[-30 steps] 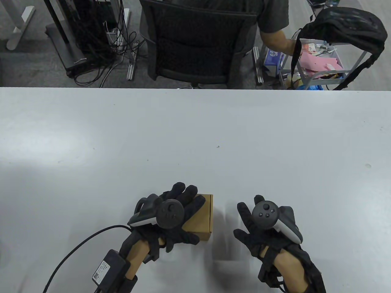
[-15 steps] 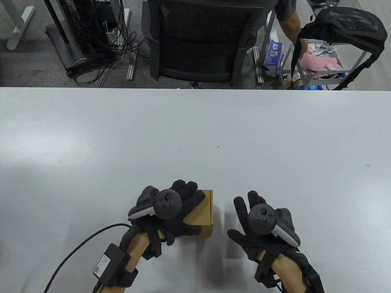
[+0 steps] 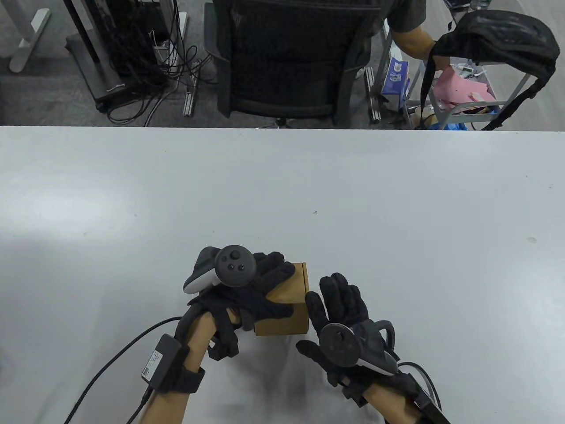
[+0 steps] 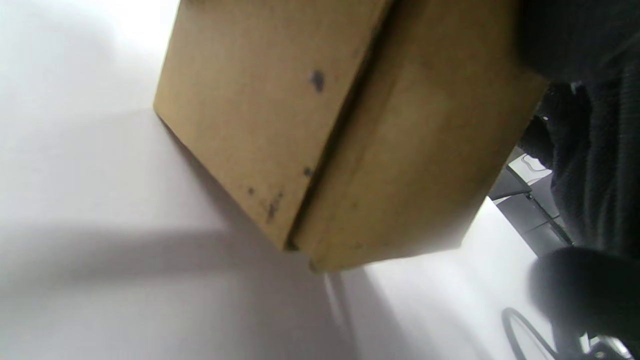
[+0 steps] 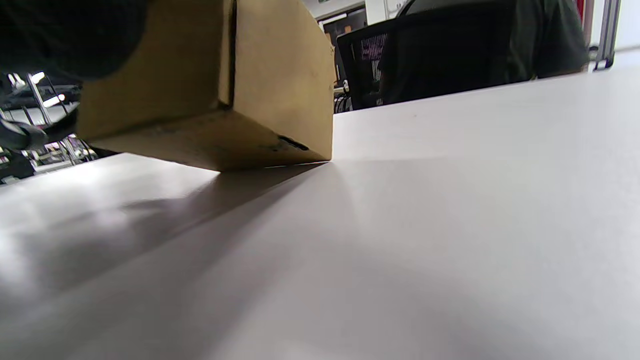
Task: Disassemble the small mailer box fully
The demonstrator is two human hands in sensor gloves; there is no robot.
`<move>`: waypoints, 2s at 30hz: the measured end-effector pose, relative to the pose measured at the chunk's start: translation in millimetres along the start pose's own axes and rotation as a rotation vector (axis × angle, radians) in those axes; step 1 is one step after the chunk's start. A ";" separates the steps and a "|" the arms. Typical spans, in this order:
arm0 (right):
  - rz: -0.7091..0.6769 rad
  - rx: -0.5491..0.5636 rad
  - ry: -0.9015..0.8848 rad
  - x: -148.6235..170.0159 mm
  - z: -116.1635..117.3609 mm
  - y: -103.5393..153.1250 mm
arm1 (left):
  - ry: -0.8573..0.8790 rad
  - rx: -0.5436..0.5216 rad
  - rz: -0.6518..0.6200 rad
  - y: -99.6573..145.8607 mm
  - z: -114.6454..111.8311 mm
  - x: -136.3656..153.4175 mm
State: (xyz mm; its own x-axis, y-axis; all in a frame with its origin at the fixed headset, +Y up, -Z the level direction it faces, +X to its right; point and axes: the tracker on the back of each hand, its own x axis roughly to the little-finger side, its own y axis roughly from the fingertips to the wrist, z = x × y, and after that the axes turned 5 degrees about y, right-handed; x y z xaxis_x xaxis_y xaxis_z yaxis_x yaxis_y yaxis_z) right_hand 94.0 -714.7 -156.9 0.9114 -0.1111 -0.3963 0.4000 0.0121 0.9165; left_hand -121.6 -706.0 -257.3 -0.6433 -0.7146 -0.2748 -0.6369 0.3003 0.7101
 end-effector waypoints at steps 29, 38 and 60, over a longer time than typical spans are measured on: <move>0.053 0.083 0.400 -32.9 16.2 -8.7 | 0.059 -0.005 0.003 2.1 -5.4 3.4; -0.064 -0.125 0.200 -22.3 7.4 0.8 | 0.040 0.037 0.005 8.0 -14.9 0.6; -0.171 -0.282 -0.209 -5.6 -59.2 3.4 | -0.031 -0.005 0.017 20.7 -26.8 -1.5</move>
State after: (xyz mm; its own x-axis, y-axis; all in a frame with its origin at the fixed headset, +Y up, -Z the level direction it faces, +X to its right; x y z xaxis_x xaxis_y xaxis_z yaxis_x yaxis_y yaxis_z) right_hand 96.0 -655.2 -154.9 0.8014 -0.3351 -0.4955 0.5819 0.2450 0.7755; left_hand -122.5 -715.7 -224.8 -0.6672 -0.6894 -0.2822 -0.6232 0.3091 0.7184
